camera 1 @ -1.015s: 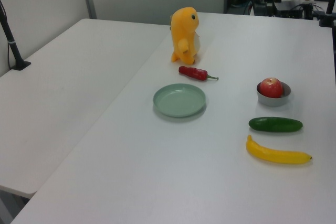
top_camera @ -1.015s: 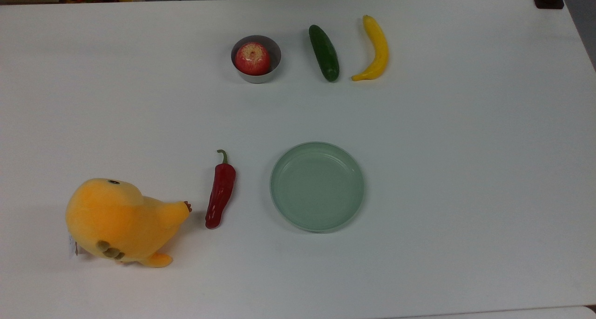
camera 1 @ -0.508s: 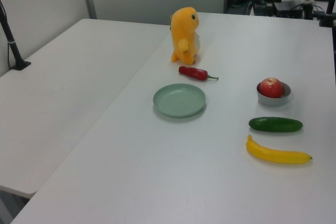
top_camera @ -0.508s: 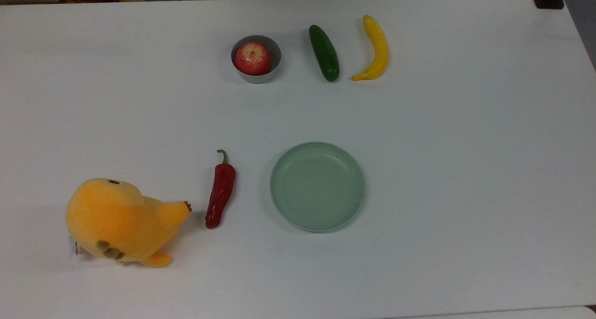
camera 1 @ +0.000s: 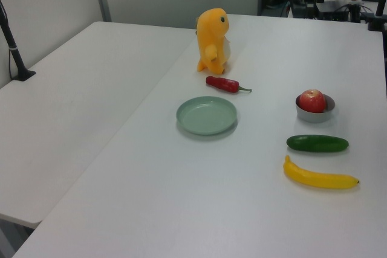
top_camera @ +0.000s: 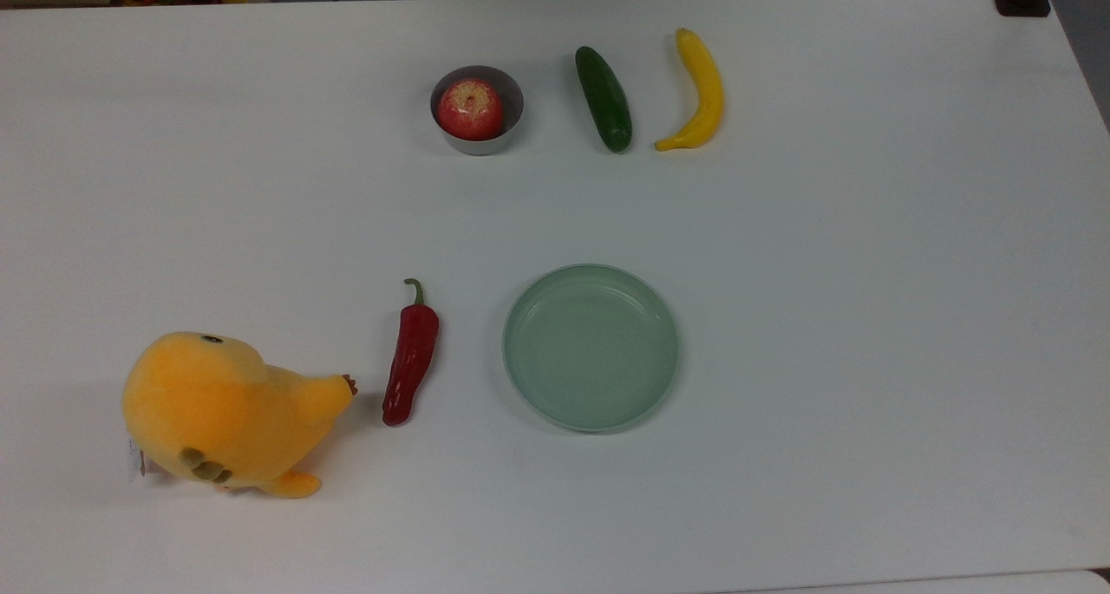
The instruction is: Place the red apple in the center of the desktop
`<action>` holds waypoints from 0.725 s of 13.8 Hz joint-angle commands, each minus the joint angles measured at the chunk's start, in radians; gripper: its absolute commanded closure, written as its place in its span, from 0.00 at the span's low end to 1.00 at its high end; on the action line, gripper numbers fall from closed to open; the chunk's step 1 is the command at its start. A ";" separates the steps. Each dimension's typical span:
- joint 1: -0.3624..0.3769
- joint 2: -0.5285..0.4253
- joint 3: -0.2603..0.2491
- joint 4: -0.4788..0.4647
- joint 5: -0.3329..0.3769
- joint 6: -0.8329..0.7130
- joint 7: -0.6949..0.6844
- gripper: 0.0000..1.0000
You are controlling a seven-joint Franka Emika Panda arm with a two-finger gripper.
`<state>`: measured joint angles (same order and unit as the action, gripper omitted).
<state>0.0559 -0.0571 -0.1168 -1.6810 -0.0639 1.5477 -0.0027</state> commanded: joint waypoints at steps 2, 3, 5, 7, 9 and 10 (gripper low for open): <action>0.001 -0.006 -0.003 -0.002 0.016 -0.015 -0.008 0.00; 0.004 -0.006 -0.003 -0.002 0.016 -0.014 -0.008 0.00; 0.007 -0.006 -0.001 -0.003 0.016 -0.014 -0.008 0.00; 0.005 -0.007 -0.003 -0.005 0.016 -0.014 -0.010 0.00; 0.005 -0.010 -0.001 -0.009 0.016 -0.014 -0.017 0.00; 0.007 -0.016 -0.001 -0.022 0.016 -0.012 -0.020 0.00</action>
<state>0.0577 -0.0571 -0.1161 -1.6815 -0.0638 1.5477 -0.0028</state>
